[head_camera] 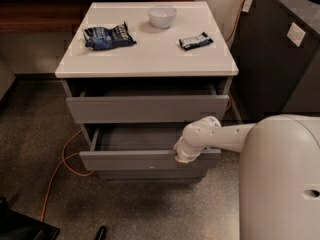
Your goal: Open middle drawer
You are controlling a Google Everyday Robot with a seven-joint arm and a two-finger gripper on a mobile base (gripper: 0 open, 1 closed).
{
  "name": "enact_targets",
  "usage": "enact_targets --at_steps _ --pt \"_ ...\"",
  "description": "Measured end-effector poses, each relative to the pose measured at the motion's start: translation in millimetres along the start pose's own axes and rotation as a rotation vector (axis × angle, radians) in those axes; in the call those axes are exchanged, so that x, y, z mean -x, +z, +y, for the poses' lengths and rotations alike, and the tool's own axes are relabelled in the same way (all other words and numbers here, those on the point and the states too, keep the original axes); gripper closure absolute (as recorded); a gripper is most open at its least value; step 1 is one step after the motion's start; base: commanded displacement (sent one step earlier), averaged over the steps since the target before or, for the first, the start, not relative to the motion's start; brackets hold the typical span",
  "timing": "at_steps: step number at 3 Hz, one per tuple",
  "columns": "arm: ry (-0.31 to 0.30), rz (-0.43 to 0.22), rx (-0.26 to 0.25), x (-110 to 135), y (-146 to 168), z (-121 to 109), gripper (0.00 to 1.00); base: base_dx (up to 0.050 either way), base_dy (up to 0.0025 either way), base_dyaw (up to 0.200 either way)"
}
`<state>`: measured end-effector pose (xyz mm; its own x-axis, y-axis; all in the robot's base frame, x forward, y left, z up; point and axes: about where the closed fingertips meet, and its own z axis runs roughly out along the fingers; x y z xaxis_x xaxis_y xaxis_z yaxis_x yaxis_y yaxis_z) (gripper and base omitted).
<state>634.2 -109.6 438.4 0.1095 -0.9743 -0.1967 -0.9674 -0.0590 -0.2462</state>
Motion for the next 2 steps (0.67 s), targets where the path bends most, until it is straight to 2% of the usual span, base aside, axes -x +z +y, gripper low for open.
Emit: enact_targets --at_steps 2 --pt "0.0 0.0 0.0 0.1 -0.3 -0.1 0.08 0.0 0.0 0.0"
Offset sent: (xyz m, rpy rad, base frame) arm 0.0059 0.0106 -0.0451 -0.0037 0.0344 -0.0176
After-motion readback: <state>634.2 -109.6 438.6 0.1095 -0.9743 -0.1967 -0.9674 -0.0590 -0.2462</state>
